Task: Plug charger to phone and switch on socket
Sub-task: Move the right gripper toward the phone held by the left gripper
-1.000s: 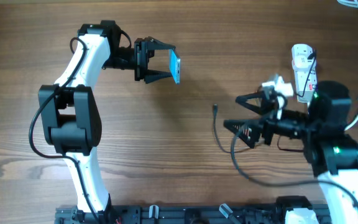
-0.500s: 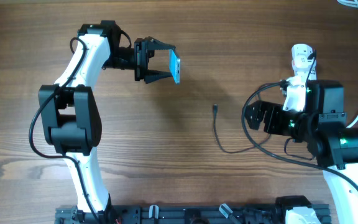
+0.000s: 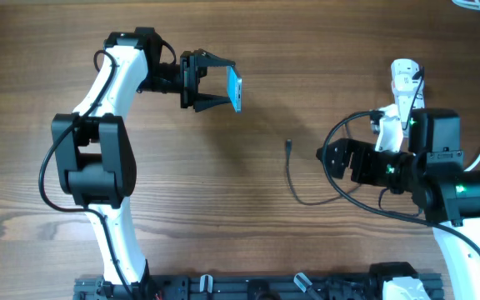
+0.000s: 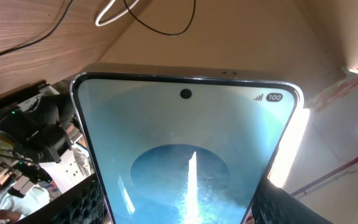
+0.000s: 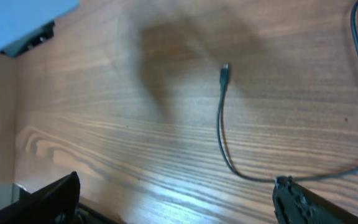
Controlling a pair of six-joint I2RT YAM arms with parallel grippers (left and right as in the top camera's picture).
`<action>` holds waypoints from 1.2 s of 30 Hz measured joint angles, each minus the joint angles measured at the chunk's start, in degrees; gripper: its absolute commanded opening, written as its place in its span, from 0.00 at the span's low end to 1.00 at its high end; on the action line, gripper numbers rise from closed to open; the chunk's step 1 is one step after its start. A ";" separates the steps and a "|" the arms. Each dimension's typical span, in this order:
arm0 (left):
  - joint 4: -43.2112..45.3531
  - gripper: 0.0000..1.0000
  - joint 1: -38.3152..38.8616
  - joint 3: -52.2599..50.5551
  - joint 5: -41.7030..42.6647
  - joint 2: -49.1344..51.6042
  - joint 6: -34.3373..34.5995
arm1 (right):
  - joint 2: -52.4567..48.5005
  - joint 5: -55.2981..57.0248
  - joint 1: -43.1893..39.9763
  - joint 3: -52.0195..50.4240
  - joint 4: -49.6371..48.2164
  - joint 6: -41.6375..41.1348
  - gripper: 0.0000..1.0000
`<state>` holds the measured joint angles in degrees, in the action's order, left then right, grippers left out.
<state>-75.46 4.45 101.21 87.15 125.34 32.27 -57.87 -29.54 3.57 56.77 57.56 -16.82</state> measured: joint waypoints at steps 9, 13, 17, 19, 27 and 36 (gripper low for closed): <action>0.00 0.69 0.00 0.00 0.00 0.00 0.00 | -0.61 6.19 8.87 1.14 3.52 1.57 1.00; 0.02 0.69 0.00 0.00 0.02 0.00 0.00 | -4.13 13.38 14.64 7.87 10.01 -0.02 0.99; -0.02 0.69 0.00 0.00 0.00 0.00 0.00 | -10.69 20.28 19.63 18.75 17.03 -1.40 1.00; 0.00 0.69 0.00 0.00 0.00 0.00 0.00 | -13.90 22.69 21.97 23.41 18.58 -1.64 0.99; 0.00 0.69 0.00 0.00 0.00 0.00 0.00 | -24.04 31.43 32.85 38.10 19.04 -6.12 1.00; 0.00 0.69 0.00 0.00 0.00 0.00 0.00 | -26.01 32.61 37.66 40.04 8.37 -8.55 0.99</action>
<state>-75.46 4.45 101.21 87.15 125.34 32.27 -83.88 3.07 41.23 96.82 65.93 -25.36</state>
